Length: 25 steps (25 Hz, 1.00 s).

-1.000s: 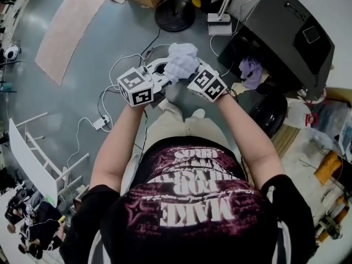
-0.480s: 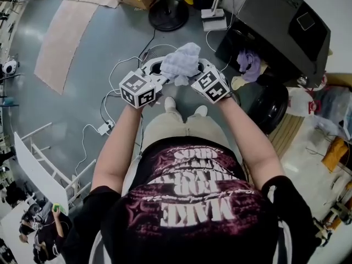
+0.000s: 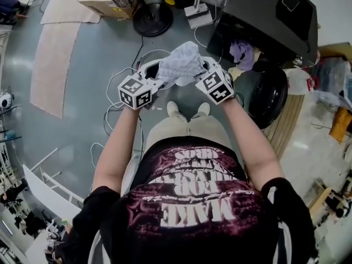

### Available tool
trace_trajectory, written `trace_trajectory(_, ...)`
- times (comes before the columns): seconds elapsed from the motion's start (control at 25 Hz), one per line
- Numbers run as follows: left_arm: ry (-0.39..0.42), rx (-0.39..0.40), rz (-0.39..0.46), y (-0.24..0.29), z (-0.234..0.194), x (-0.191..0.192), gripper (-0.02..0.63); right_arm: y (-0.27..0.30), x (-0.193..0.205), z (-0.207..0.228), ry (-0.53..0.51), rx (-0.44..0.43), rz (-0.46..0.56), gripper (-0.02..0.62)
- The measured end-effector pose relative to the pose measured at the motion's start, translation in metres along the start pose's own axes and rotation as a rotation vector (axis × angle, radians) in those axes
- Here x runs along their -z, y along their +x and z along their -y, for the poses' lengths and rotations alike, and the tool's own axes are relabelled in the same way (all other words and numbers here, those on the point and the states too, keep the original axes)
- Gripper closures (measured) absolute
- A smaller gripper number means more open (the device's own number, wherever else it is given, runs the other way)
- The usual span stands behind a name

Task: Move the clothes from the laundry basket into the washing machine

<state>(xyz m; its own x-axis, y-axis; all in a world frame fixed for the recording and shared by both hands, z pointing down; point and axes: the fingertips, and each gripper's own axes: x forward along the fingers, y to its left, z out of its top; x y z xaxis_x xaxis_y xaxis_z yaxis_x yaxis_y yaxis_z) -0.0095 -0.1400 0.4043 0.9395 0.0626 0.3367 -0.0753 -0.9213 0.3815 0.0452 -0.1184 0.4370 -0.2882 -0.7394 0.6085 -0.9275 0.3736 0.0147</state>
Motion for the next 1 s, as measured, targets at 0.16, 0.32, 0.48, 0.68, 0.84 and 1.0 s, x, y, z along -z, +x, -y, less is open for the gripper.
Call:
trace_trajectory(0.16,0.039,0.051,-0.052,0.001,-0.009,0.005,0.383,-0.009,-0.003,0.019,0.086,0.114,0.013,0.528)
trace_trajectory(0.32,0.094,0.068,-0.128,0.008,-0.015,0.023,0.383,-0.035,0.005,0.056,0.200,0.242,0.044,0.528)
trace_trajectory(0.48,0.152,0.141,-0.215,0.031,0.005,0.053,0.383,-0.067,0.009,0.073,0.222,0.331,0.036,0.528)
trace_trajectory(0.68,0.228,0.170,-0.333,0.070,0.019,0.104,0.383,-0.103,0.013,0.075,0.238,0.395,0.039,0.528)
trace_trajectory(0.84,0.286,0.175,-0.387,0.103,0.028,0.128,0.383,-0.131,0.011,0.073,0.248,0.412,0.055,0.528)
trace_trajectory(1.0,0.334,0.206,-0.450,0.134,0.048,0.148,0.364,-0.169,0.005,0.071,0.275,0.416,0.099,0.528)
